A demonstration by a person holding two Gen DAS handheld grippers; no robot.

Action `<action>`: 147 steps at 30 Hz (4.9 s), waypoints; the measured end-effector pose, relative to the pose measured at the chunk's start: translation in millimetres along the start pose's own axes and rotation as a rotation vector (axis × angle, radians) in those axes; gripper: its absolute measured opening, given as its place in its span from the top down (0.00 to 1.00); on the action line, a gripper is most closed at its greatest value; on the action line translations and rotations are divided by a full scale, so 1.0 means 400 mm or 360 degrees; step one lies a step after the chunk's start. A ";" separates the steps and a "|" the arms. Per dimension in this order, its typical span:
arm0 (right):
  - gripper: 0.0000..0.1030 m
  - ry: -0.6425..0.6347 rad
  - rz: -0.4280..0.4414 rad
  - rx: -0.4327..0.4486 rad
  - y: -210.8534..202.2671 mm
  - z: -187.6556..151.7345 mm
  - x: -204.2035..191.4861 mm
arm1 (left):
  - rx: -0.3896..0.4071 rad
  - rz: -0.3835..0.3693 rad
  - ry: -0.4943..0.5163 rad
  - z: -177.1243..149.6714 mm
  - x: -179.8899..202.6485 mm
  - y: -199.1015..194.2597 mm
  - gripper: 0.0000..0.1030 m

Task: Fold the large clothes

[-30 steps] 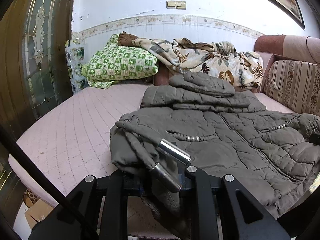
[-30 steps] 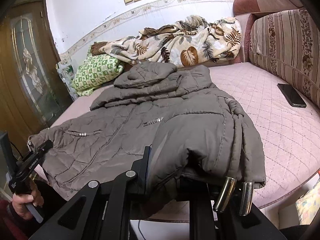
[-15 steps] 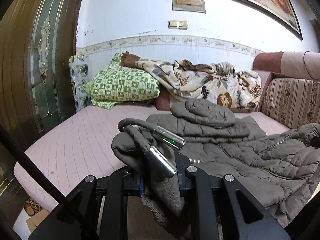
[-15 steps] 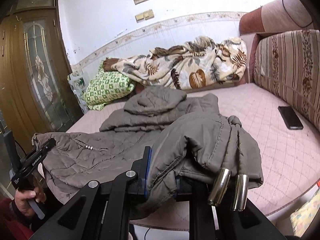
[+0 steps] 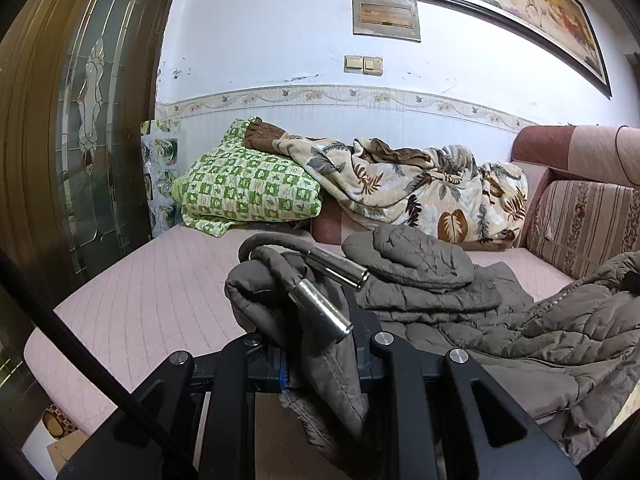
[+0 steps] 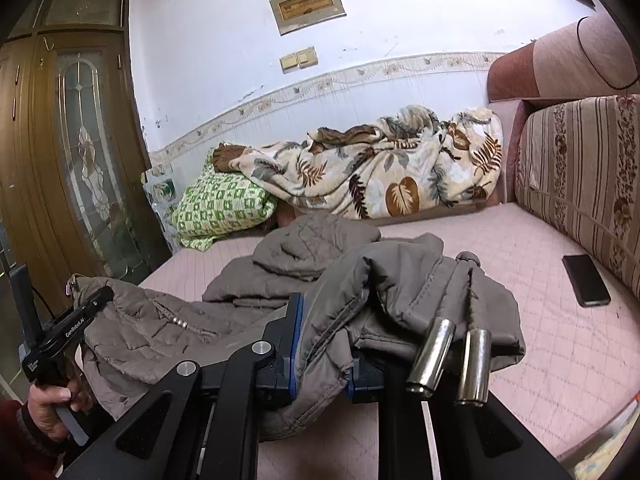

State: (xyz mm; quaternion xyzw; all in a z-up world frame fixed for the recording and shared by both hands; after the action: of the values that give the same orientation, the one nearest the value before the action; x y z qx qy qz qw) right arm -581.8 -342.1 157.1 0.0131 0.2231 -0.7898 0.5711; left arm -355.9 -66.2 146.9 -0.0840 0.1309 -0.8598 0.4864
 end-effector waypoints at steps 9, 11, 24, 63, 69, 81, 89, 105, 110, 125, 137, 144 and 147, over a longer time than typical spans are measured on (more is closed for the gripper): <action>0.83 0.0011 0.0012 0.0083 0.045 0.101 0.009 | 0.0049 0.0004 -0.0026 0.092 0.016 0.052 0.80; 0.83 0.0007 0.0009 0.0099 0.060 0.124 0.013 | 0.0063 -0.0001 -0.0025 0.120 0.023 0.070 0.80; 0.83 0.0083 0.0029 0.0065 0.317 0.320 0.073 | -0.0148 -0.0065 -0.0129 0.293 0.061 0.349 0.73; 0.28 0.0497 -0.0042 -0.0280 0.712 0.325 0.322 | -0.0506 -0.0384 -0.0121 0.274 0.099 0.712 0.43; 0.23 0.0166 -0.0128 -0.0174 0.554 0.169 0.189 | -0.0542 -0.0413 0.0046 0.087 0.211 0.658 0.43; 0.23 0.0146 -0.0265 -0.0636 0.815 -0.004 0.258 | -0.0815 -0.0309 0.0214 -0.062 0.314 0.925 0.28; 0.20 0.0221 -0.0329 -0.0711 0.834 -0.004 0.268 | -0.0902 -0.0189 0.0168 -0.047 0.325 0.944 0.25; 0.31 0.0053 -0.0131 -0.0407 0.742 0.088 0.099 | -0.0561 0.0078 -0.0049 -0.031 0.128 0.700 0.25; 0.42 -0.0004 -0.0101 -0.0462 0.797 0.058 0.065 | -0.0662 0.0170 -0.0069 -0.092 0.085 0.757 0.25; 0.39 0.0012 -0.0237 -0.0644 0.870 -0.003 0.087 | -0.0573 0.0244 0.0007 -0.074 0.110 0.766 0.22; 0.35 0.0296 -0.0506 -0.0381 0.754 0.089 0.320 | -0.0472 0.0154 0.0026 -0.041 0.156 0.766 0.22; 0.26 0.0402 -0.0544 -0.0599 0.806 0.010 0.354 | -0.0576 0.0212 0.0074 -0.083 0.162 0.799 0.22; 0.22 0.0361 -0.0566 -0.0613 0.810 0.013 0.341 | -0.0574 0.0213 0.0081 -0.086 0.162 0.801 0.22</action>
State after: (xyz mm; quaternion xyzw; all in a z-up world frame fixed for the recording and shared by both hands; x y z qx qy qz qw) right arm -333.7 -546.5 15.1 -0.0467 0.4304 -0.8142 0.3869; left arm -137.6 -274.7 17.0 -0.1391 0.3005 -0.7899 0.5161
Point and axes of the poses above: each gripper's, at about its wrist camera, not at the fingertips, and y roughly the way its jaws point, x to its right, z to its top, the point moved 6 cm from there along y, roughly the way its jaws point
